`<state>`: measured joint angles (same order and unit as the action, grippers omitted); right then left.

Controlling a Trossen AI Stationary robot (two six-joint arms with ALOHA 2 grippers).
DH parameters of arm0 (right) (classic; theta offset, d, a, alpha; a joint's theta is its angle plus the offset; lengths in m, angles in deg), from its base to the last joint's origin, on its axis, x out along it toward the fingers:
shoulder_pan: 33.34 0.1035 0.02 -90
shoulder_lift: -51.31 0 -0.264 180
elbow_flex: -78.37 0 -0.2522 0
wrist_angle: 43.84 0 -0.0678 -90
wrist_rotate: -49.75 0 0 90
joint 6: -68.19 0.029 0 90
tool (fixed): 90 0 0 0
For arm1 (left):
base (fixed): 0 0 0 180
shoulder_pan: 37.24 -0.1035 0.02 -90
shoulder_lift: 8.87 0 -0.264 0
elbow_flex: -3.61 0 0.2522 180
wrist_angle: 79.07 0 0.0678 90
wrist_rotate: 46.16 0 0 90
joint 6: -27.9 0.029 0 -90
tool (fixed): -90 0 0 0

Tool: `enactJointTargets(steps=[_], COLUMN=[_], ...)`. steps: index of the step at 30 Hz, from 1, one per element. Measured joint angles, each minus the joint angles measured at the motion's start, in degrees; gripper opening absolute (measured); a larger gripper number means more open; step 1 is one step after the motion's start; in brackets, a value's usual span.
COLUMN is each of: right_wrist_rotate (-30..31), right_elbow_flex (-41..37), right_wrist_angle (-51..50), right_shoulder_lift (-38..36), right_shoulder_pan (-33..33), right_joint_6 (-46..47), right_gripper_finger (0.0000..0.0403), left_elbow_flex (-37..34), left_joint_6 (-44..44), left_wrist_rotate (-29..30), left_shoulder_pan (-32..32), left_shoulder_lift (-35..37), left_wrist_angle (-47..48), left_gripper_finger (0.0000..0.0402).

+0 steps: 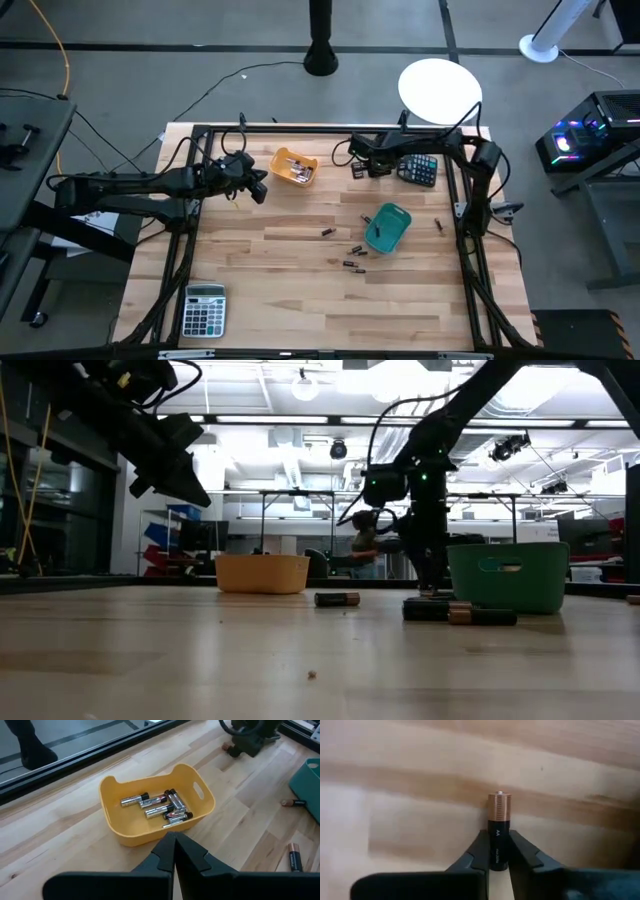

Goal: Sort batteries
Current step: Put the black battery into the blue bin

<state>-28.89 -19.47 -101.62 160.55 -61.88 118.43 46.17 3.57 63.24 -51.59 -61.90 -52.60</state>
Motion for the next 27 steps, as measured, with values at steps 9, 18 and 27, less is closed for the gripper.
enactJointTargets(steps=[9, 18, 27], right_wrist_rotate=[-3.9, -19.4, -12.7], right_elbow_flex=[-0.5, -0.3, -0.3], right_wrist_angle=[-13.2, -19.4, -22.7], right_shoulder_lift=[-18.0, -28.3, -20.6], right_shoulder_pan=[9.2, 27.2, 32.7], right_joint_6=[-10.2, 0.2, 6.6], right_gripper_finger=[0.002, 0.0029, 0.0083], left_elbow_flex=[0.0, 0.0, 0.0], left_joint_6=[0.0, -0.2, -1.0], left_wrist_rotate=[0.2, 0.2, 0.2], left_shoulder_pan=[0.0, 0.0, 0.0], left_shoulder_lift=[0.0, 0.0, 0.0], left_wrist_angle=[0.1, 0.0, -0.1], left_gripper_finger=[0.0, 0.0, 0.0])
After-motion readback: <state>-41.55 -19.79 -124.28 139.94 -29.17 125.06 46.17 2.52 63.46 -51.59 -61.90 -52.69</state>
